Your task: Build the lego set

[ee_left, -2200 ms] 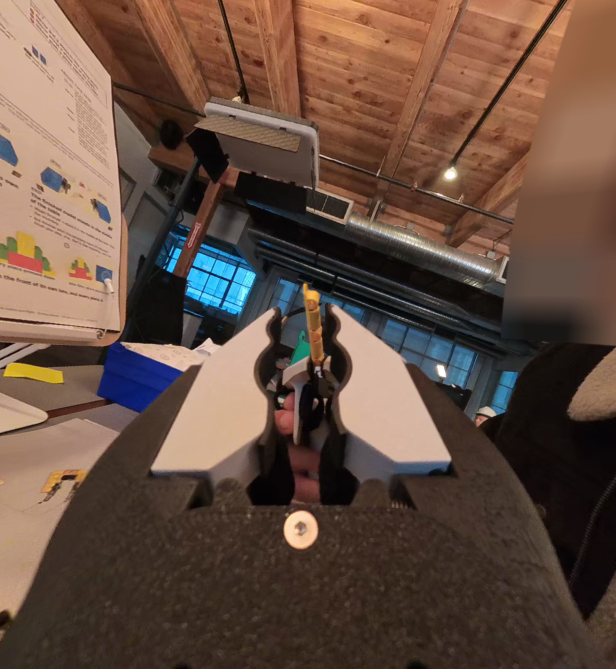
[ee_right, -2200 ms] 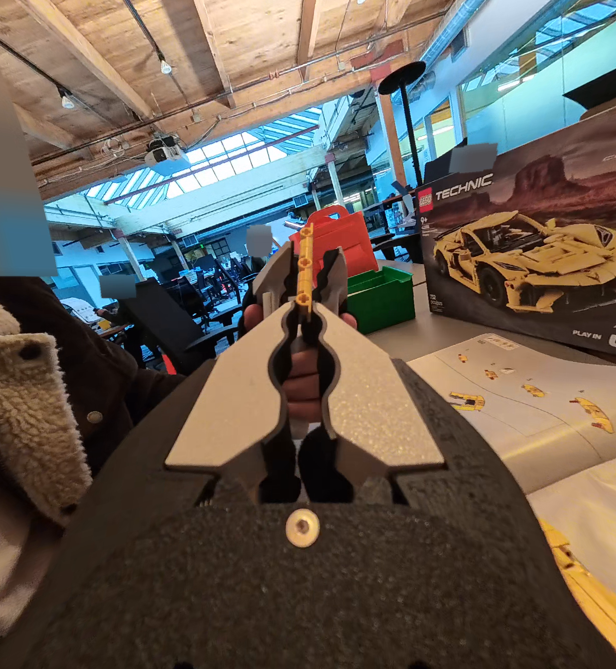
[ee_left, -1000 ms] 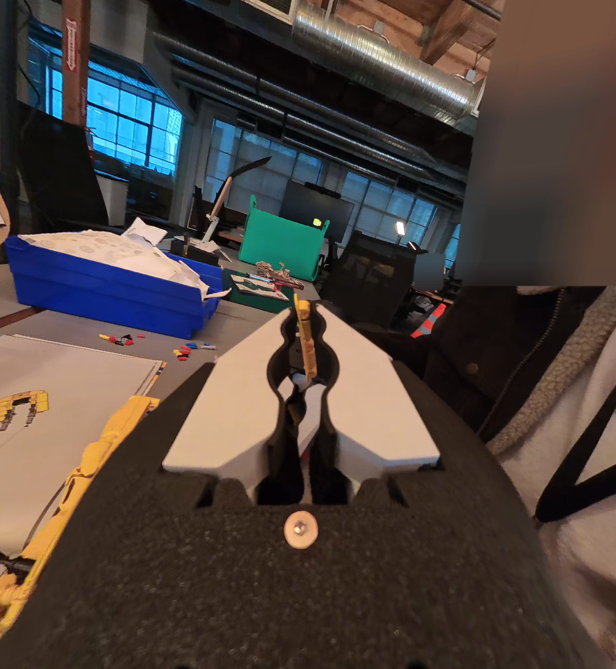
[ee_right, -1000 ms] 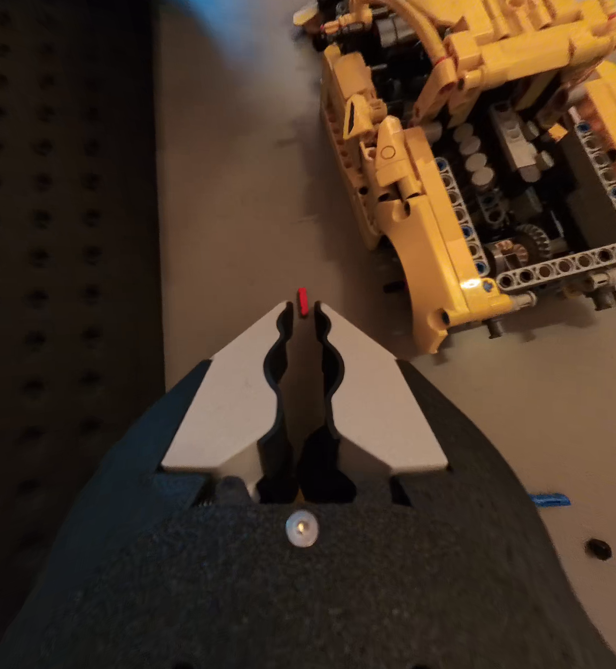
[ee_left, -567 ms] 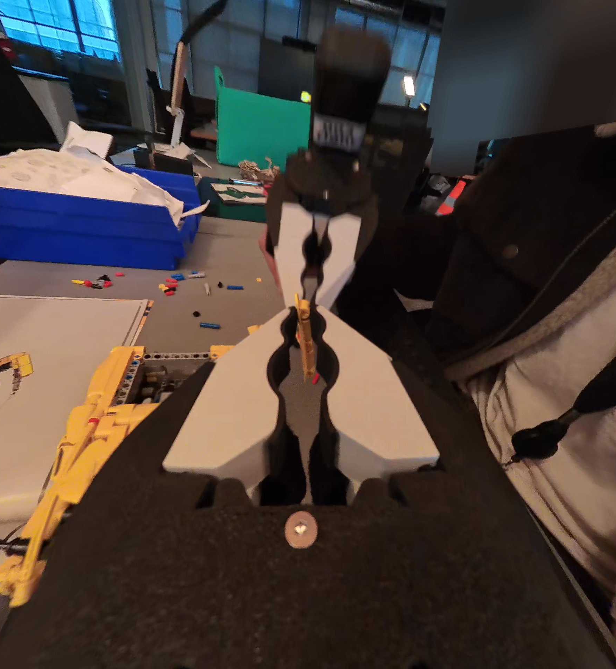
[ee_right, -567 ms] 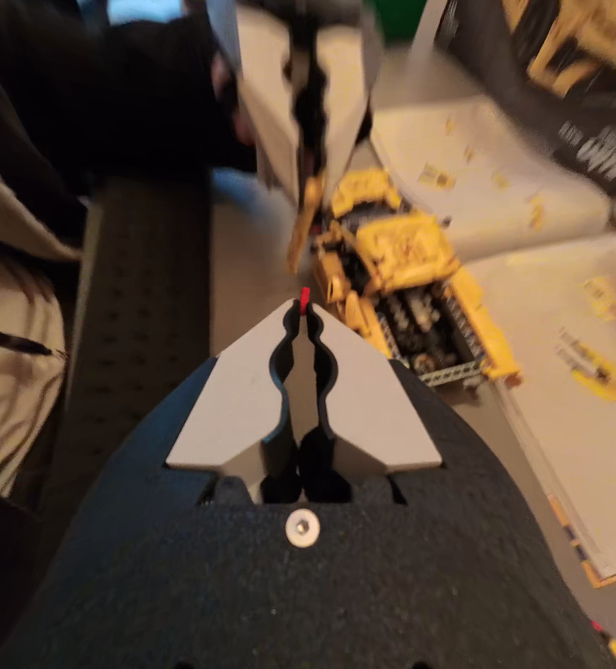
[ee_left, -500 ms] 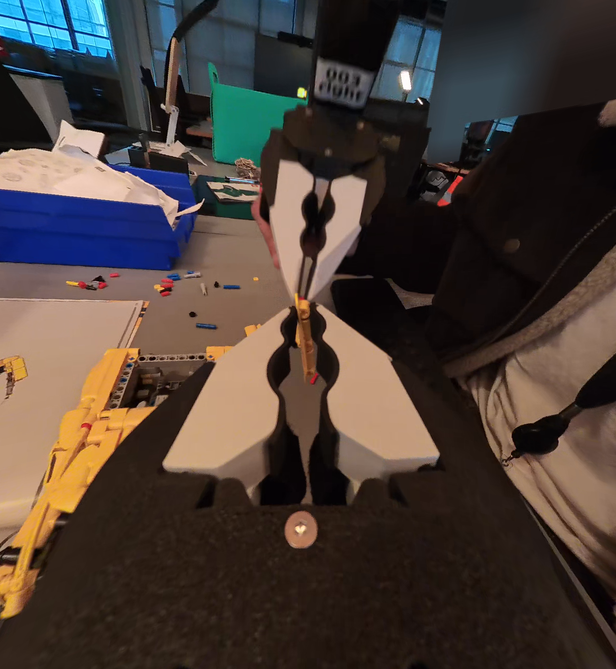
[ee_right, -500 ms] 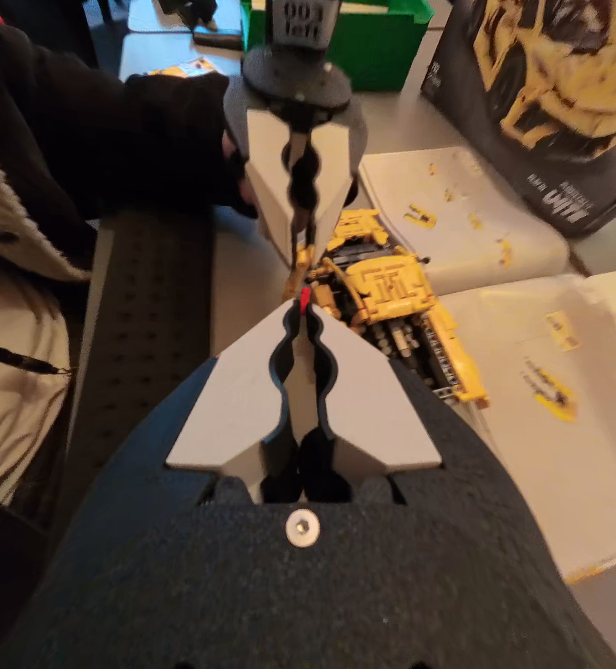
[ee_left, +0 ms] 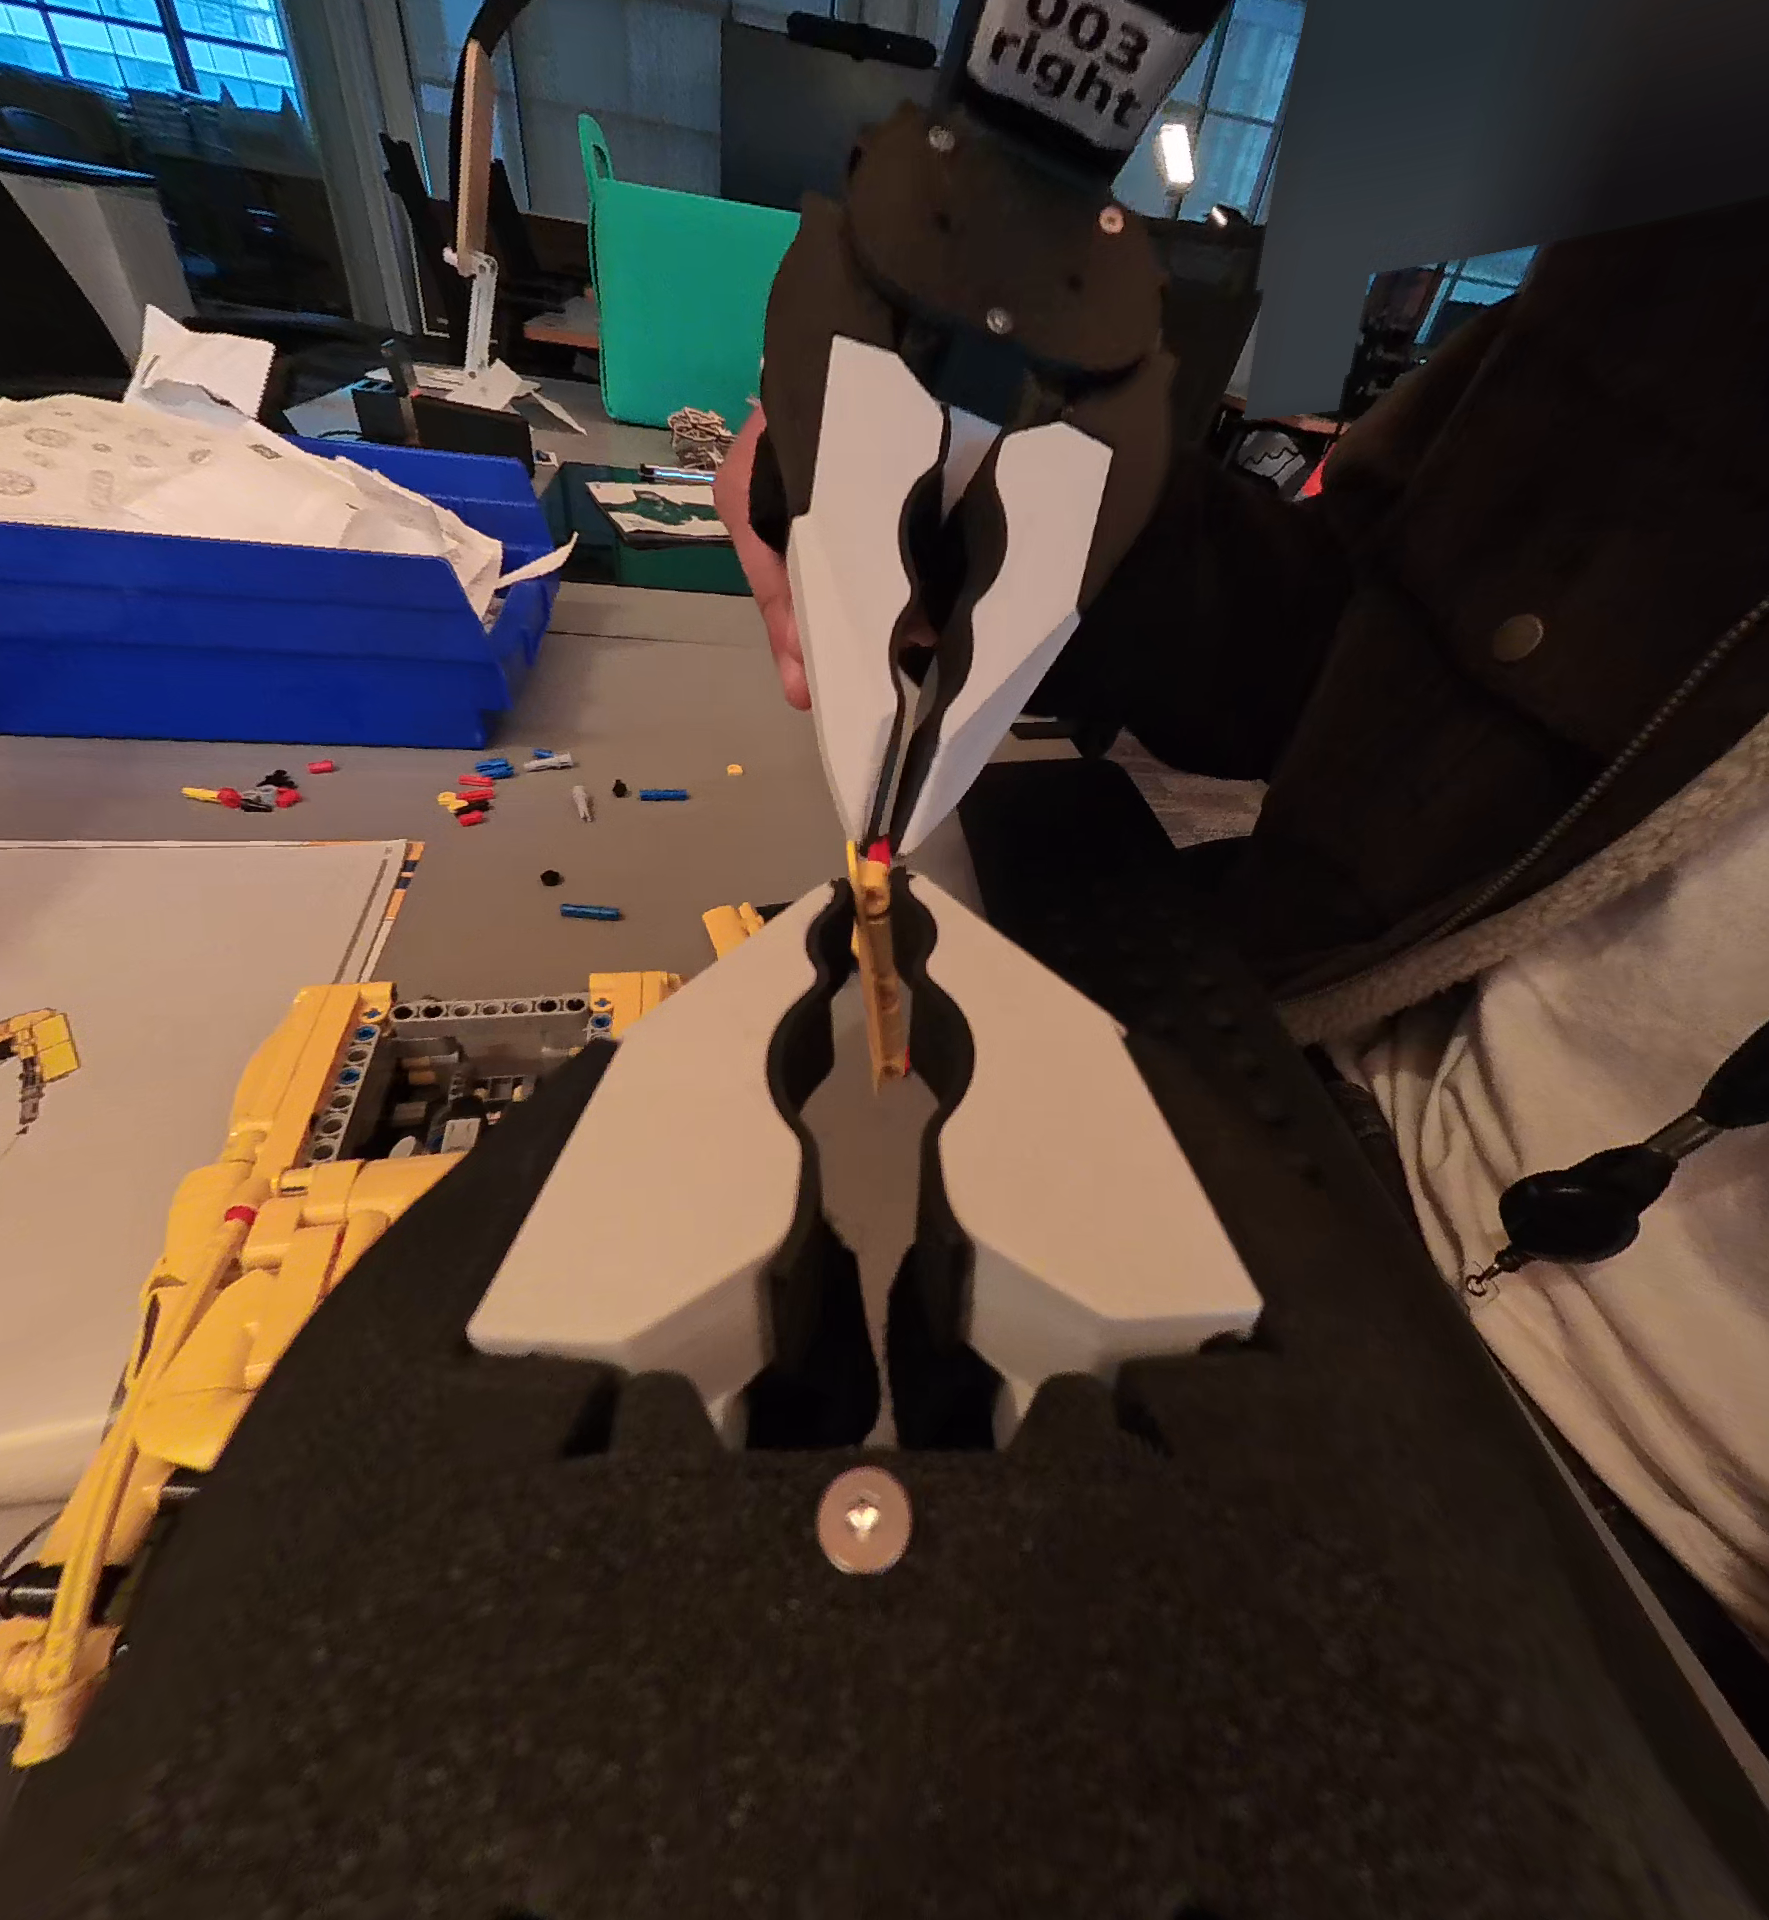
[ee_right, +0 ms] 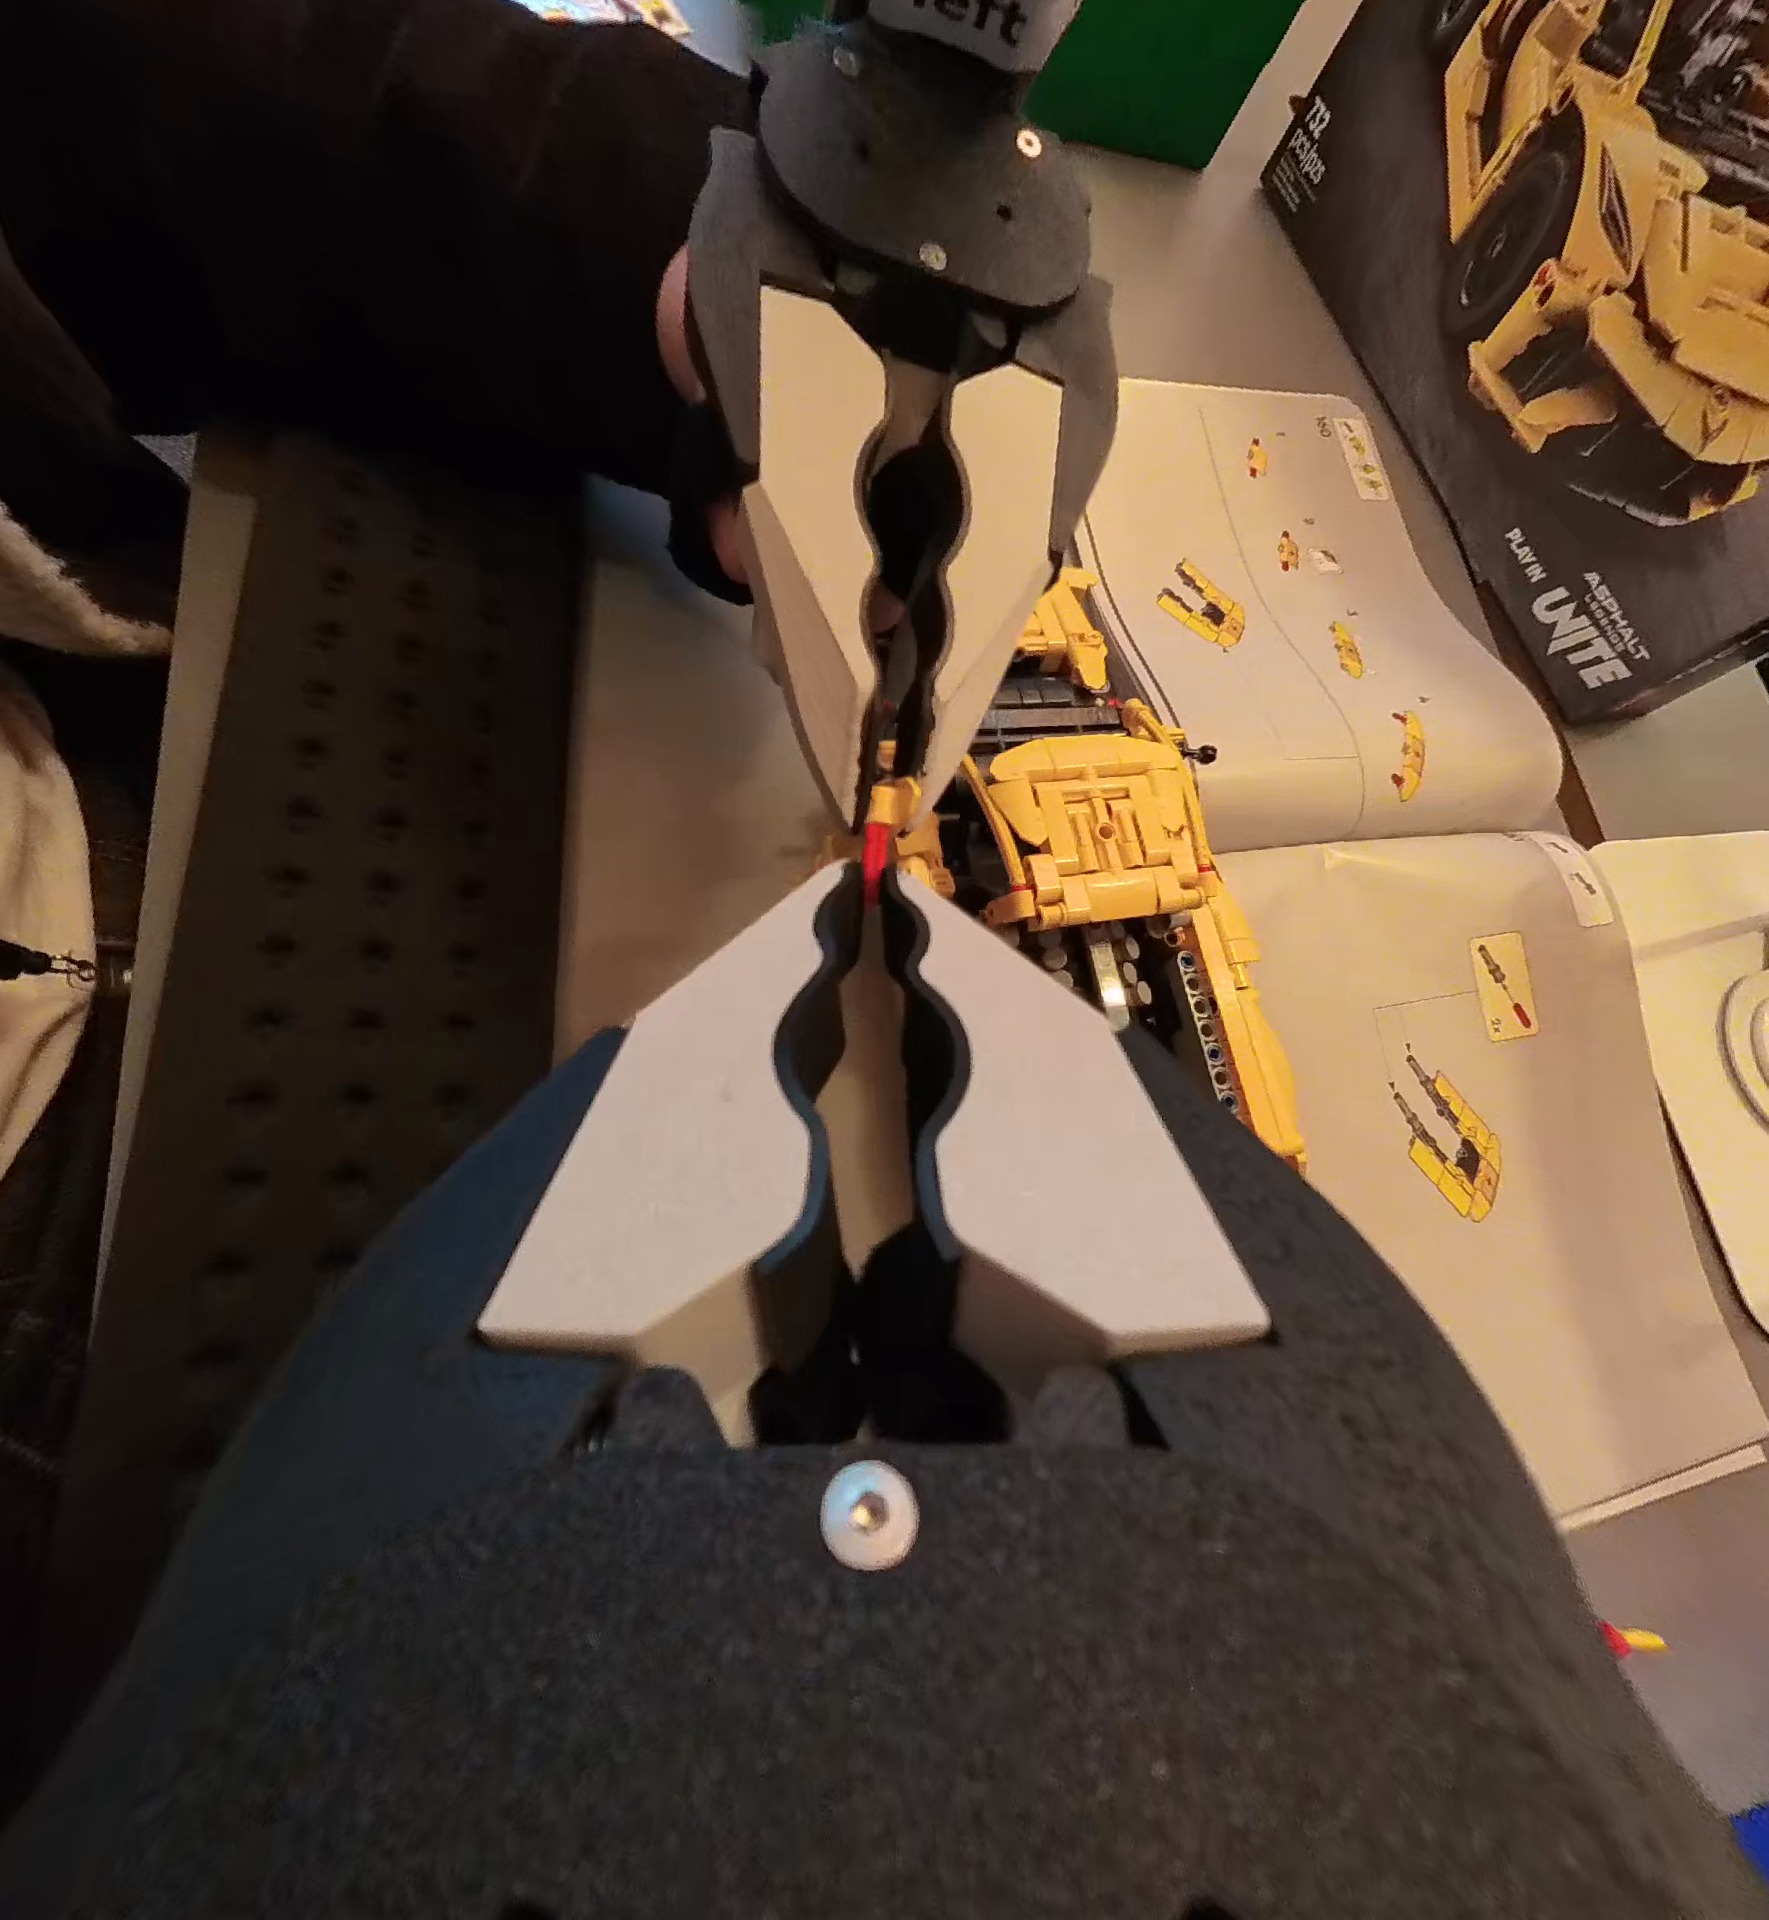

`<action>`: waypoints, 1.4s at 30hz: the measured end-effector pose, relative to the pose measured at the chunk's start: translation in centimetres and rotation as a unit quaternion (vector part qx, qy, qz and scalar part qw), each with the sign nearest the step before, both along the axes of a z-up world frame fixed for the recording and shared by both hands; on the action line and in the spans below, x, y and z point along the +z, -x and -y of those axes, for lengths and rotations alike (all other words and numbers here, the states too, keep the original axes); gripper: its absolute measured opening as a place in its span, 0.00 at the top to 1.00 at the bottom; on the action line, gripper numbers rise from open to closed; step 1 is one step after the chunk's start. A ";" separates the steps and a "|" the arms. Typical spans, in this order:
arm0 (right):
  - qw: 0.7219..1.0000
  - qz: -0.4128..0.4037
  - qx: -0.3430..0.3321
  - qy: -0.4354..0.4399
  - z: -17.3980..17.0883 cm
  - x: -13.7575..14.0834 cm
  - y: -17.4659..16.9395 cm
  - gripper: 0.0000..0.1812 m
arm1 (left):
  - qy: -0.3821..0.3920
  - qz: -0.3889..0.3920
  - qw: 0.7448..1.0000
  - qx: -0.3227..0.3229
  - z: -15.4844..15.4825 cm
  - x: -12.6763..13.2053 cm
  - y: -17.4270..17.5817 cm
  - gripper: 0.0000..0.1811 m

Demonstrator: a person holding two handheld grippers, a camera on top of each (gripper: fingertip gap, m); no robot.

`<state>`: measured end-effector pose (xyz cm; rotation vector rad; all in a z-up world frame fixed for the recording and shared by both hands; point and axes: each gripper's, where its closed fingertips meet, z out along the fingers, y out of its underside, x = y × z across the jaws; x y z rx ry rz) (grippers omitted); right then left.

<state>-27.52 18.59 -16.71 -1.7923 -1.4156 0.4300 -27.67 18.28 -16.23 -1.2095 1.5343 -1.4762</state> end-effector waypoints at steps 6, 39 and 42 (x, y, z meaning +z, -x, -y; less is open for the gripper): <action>0.997 0.076 -0.006 -0.027 -0.3 -1.2 -0.4 0.98 | -0.004 -0.030 1.000 0.009 -0.3 -1.2 -0.3 0.96; 0.992 0.060 -0.070 -0.092 -2.2 -0.9 -0.7 0.99 | 0.066 -0.024 0.996 0.051 -2.0 -1.0 -1.0 0.97; 0.990 0.067 -0.069 -0.099 -2.3 -1.1 -0.6 0.99 | 0.055 -0.032 0.996 0.057 -2.2 -1.3 -1.1 0.97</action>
